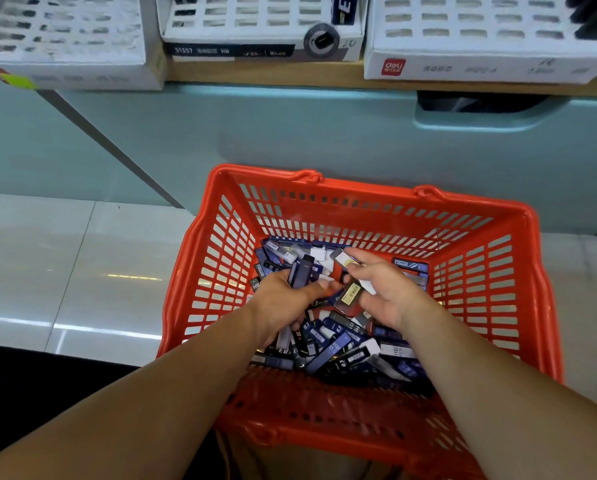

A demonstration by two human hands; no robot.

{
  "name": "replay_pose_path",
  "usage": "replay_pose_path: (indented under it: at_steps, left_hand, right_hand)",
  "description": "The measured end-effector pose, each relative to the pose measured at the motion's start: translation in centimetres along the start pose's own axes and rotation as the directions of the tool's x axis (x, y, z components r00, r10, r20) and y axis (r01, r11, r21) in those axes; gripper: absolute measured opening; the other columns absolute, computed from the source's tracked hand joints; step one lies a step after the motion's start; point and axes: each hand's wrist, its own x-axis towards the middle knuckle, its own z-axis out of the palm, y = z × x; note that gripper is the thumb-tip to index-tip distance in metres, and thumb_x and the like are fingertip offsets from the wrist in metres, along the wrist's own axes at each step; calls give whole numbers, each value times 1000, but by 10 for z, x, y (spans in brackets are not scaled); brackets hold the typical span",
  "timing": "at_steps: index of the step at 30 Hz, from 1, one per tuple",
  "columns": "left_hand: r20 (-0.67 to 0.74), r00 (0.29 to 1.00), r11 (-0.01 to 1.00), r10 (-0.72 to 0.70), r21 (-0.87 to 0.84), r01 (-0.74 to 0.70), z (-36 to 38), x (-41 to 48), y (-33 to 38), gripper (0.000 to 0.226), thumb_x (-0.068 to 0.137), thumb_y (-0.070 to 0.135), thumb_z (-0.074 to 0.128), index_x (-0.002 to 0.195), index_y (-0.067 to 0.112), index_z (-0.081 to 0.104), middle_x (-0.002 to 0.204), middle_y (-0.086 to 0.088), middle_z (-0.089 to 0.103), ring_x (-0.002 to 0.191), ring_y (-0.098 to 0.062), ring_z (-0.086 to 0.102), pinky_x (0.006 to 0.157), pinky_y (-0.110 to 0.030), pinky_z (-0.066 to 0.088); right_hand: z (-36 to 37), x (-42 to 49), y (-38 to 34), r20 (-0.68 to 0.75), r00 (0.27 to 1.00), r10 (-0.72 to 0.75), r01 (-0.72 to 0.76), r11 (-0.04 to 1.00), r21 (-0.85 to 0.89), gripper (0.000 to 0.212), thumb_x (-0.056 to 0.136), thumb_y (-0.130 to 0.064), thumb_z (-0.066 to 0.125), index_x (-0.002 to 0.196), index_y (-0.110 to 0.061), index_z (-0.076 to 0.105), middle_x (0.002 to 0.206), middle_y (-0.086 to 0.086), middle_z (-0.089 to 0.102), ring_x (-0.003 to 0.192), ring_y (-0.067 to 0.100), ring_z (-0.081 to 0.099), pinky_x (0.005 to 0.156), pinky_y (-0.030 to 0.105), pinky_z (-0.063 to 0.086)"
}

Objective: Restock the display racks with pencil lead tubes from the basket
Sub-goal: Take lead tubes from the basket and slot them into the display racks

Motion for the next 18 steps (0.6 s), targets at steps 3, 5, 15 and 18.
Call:
replay_pose_path:
  at_steps: [3,5,15,18]
  left_hand:
    - [-11,999,999,41,37,-40,-2,-9,12,43,90,47,77,104,11,59,63,-4,64,53,-26,49,54,-33,45]
    - [-13,998,997,64,52,-63,-6,-17,23,49,88,50,78,105,7,62,68,-10,62,49,-24,50,51,-31,46]
    - [-20,951,951,307,-34,-308,-59,-102,103,9,91,18,78,89,11,72,63,-4,58,46,-15,47,45,-26,42]
    - [36,934,934,357,20,-357,-76,-132,130,8,90,16,78,89,12,71,55,-1,55,45,-14,46,44,-25,40]
  right_hand:
    - [10,-18,-12,27,999,-26,26,1000,4,43,100,9,49,137,-12,59,103,17,60,78,23,58,51,26,56]
    - [15,-30,-20,39,998,-41,41,999,-12,43,99,10,52,136,-12,59,100,17,59,67,19,54,48,27,54]
    - [65,-136,-76,246,965,-95,178,922,-343,30,93,6,62,120,-7,65,69,5,56,50,13,43,46,27,34]
    - [92,-174,-101,246,957,-152,252,854,-455,16,92,-4,71,104,-9,63,69,4,56,46,11,37,42,22,28]
